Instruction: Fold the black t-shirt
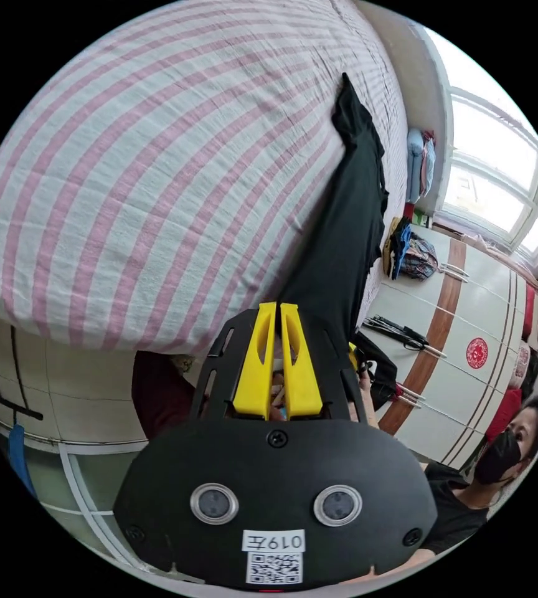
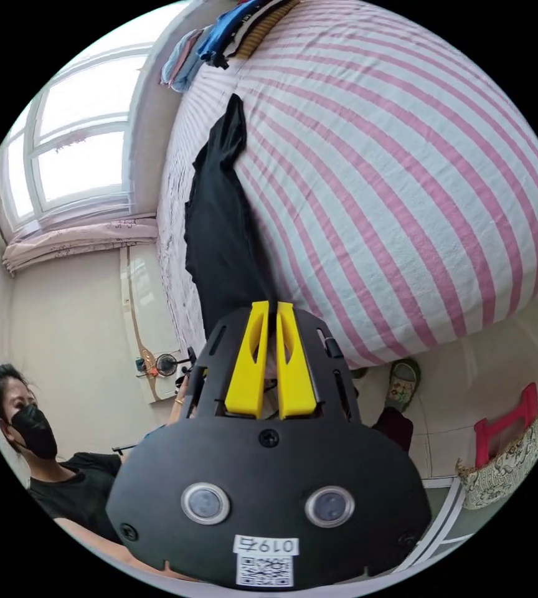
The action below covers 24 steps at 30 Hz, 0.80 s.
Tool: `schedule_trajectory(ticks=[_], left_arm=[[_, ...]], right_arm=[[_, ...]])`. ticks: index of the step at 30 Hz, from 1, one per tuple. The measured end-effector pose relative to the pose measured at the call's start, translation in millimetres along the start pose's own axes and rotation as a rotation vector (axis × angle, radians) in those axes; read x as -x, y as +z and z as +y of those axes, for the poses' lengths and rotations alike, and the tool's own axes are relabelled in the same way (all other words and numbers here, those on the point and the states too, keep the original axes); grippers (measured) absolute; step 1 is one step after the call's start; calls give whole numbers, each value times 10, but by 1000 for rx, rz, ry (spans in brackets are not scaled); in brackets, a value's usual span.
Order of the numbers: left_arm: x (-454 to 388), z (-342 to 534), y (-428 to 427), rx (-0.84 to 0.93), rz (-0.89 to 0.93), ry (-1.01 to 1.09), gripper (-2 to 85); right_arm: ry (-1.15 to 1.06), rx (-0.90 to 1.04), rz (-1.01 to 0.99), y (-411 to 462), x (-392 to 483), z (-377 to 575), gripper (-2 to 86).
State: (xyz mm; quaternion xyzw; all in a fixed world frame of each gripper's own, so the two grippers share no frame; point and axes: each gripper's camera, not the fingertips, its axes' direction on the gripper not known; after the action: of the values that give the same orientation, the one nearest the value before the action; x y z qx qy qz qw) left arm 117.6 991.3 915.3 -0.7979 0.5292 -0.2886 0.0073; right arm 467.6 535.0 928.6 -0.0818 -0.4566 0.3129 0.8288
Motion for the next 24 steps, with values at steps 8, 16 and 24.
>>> schedule_trajectory(ticks=[8, 16, 24], left_arm=[[-27, -83, 325, 31, -97, 59, 12], [-7, 67, 549, 39, 69, 89, 13], [-110, 212, 910, 8, -72, 86, 12]], right_arm=[[-106, 81, 143, 105, 154, -89, 31], [-73, 40, 27, -209, 417, -11, 92], [-32, 32, 169, -319, 892, 103, 12]])
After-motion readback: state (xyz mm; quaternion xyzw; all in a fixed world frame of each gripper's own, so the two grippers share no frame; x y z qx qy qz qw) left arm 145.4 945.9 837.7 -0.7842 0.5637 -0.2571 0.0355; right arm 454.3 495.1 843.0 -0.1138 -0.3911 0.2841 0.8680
